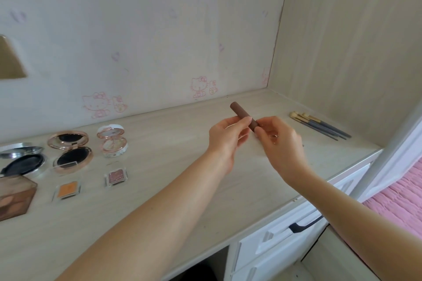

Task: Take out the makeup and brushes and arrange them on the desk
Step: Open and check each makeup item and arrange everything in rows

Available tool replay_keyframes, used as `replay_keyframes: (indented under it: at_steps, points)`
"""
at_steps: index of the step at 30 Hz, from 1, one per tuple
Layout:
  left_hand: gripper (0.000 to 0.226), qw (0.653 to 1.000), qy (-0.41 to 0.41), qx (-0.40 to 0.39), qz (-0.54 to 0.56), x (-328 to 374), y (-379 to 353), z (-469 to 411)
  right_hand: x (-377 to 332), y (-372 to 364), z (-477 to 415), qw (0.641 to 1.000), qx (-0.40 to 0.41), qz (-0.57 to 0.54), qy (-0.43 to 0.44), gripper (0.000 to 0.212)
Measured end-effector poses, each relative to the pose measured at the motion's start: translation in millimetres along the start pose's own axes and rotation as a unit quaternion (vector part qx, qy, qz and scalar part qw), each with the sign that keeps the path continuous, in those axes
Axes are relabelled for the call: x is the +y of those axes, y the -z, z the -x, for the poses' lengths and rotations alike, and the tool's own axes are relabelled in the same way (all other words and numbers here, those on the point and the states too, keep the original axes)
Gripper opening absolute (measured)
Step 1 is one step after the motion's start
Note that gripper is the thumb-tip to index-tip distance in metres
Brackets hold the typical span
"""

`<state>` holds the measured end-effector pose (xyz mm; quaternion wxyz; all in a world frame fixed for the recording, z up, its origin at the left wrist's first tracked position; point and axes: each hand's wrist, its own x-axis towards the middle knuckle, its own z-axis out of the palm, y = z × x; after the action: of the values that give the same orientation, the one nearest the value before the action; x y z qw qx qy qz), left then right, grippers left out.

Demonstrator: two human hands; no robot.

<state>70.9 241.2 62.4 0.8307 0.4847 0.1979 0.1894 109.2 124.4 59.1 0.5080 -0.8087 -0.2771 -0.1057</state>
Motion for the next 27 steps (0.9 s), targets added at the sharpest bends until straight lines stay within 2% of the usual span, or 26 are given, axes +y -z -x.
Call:
replay_keyframes:
  at_steps: [5, 9, 14, 18, 21, 24, 27]
  points:
    - [0.026, 1.0, -0.011, 0.008, 0.015, 19.2, 27.3, 26.1, -21.4, -11.3, 13.4, 0.999, -0.046, 0.015, 0.008, 0.009]
    - [0.027, 0.997, -0.046, 0.014, -0.055, 31.8, 53.1, 44.7, -38.3, -18.7, 20.3, 0.996, -0.083, 0.007, -0.027, 0.011]
    - [0.022, 0.985, -0.081, 0.016, -0.151, 38.4, 81.6, 70.0, -64.8, -27.0, 23.3, 0.979, -0.158, -0.072, -0.105, 0.02]
    - [0.023, 0.95, -0.127, -0.005, -0.284, 43.2, 108.6, 86.4, -85.5, -33.4, 26.2, 0.953, -0.235, -0.111, -0.158, 0.029]
    - [0.023, 0.904, -0.153, -0.029, -0.398, 48.8, 130.1, 96.0, -90.7, -39.7, 31.5, 0.942, -0.292, -0.096, -0.131, 0.041]
    - [0.025, 0.859, -0.17, -0.021, -0.483, 55.3, 150.0, 104.9, -92.3, -47.5, 37.8, 0.935, -0.327, -0.078, -0.109, 0.032]
    - [0.029, 0.835, -0.16, -0.005, -0.527, 62.4, 167.0, 113.5, -95.7, -55.3, 45.1, 0.924, -0.364, -0.072, -0.092, 0.022]
